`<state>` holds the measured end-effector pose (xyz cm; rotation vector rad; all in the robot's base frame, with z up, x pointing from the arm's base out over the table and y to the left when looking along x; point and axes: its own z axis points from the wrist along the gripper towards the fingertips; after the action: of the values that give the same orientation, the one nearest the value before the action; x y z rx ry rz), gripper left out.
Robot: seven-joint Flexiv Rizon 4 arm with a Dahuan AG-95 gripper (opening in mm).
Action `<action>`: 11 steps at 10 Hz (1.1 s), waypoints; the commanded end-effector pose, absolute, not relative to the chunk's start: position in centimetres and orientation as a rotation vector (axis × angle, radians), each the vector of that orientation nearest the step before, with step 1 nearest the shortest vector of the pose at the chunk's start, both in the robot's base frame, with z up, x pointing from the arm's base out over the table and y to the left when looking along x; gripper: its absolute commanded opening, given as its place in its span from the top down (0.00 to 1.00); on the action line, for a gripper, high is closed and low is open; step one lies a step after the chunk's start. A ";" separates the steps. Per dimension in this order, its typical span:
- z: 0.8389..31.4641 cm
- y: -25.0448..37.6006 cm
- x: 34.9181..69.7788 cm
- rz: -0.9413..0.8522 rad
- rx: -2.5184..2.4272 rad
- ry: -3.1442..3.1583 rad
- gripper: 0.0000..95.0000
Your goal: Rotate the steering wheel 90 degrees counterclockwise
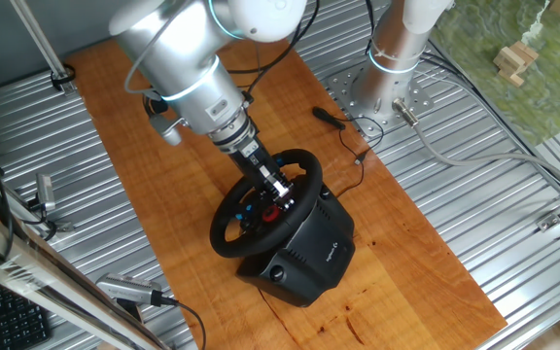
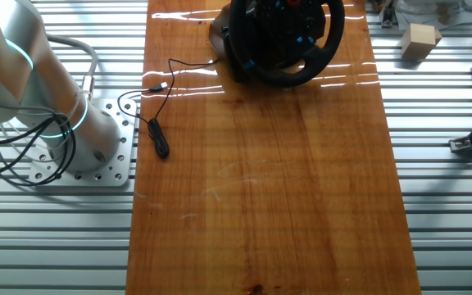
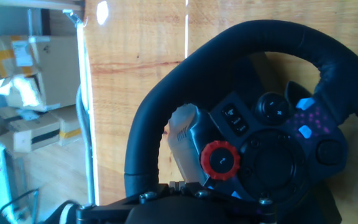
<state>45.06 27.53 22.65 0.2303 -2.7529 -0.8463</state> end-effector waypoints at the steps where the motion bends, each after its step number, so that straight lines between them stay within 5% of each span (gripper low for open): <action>1: 22.6 27.5 45.1 -0.842 0.215 -2.759 1.00; 11: 22.8 27.5 45.1 -0.837 0.233 -2.755 1.00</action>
<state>45.05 27.48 22.91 0.2334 -2.7556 -0.8378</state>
